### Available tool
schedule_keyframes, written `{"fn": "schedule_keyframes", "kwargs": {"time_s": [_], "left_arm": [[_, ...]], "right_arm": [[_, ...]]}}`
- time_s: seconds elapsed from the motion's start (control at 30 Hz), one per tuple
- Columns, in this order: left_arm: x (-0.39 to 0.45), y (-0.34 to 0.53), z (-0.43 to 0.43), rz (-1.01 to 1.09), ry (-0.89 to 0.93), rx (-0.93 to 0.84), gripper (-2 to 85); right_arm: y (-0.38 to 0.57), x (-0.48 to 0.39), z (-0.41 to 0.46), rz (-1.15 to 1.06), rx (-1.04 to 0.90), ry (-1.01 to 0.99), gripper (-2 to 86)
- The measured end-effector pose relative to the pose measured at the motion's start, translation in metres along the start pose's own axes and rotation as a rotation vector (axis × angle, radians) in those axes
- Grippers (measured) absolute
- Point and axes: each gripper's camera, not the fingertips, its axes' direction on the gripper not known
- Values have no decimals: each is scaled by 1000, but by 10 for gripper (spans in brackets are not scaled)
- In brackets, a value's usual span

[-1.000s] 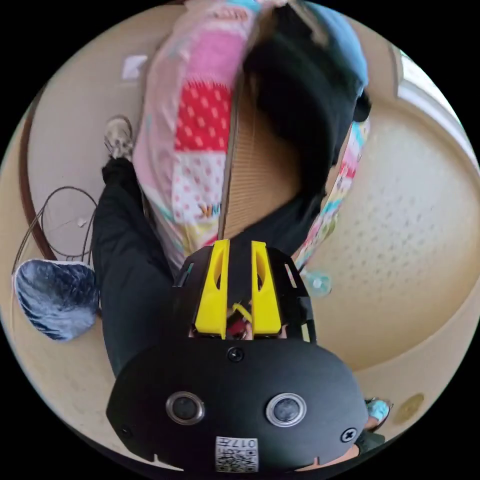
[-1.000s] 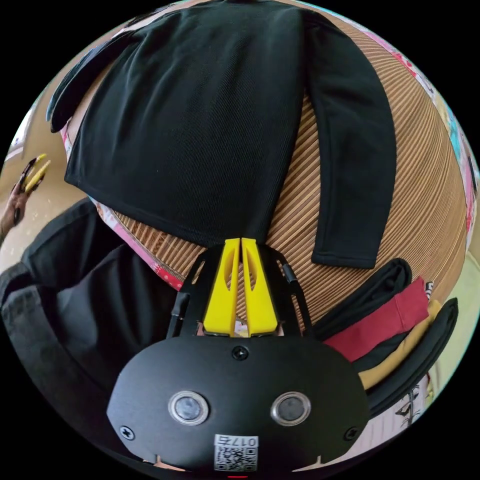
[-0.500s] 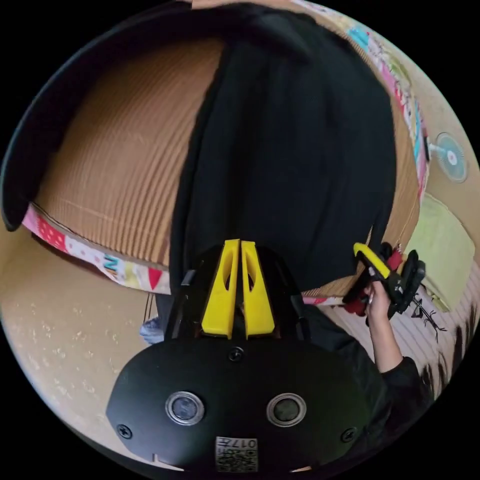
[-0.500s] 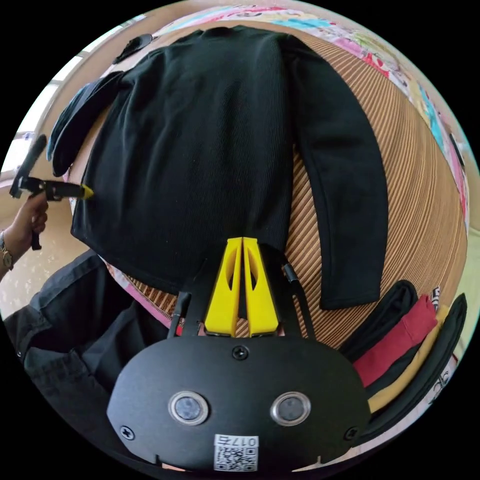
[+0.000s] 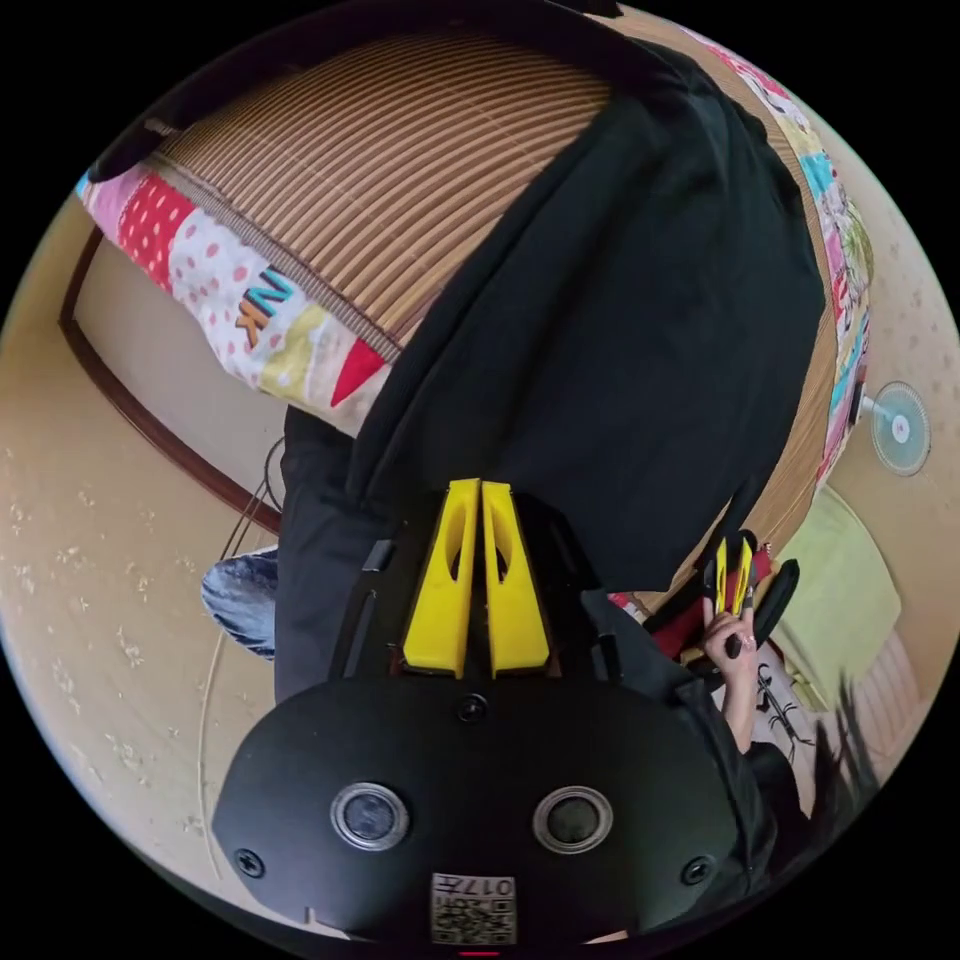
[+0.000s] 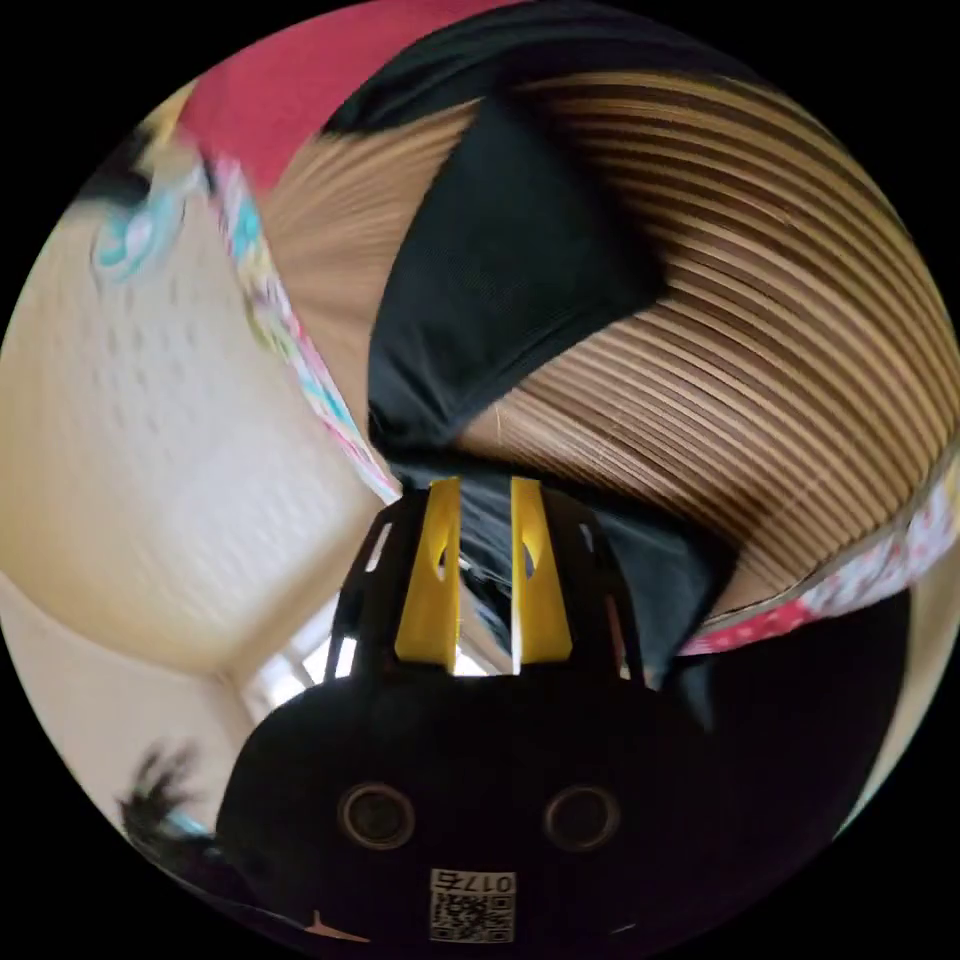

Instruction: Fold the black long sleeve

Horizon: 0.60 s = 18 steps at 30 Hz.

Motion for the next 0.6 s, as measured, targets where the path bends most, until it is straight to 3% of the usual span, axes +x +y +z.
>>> {"fn": "schedule_keyframes", "kwargs": {"time_s": [0.17, 0.37, 0.47, 0.6], "left_arm": [[-13, -8, -8, -70, 99, 41, -10], [-12, -8, -9, -58, 139, 49, -10], [-17, -6, -7, -49, 175, 53, -10], [-39, -1, 0, -106, 280, 68, -9]], "right_arm": [[-23, 1, -1, 51, 163, 36, 118], [-44, -14, 17, 126, 337, -83, 42], [-40, -77, 41, -44, 343, -244, 30], [0, -230, 97, -584, 254, -184, 27]]}}
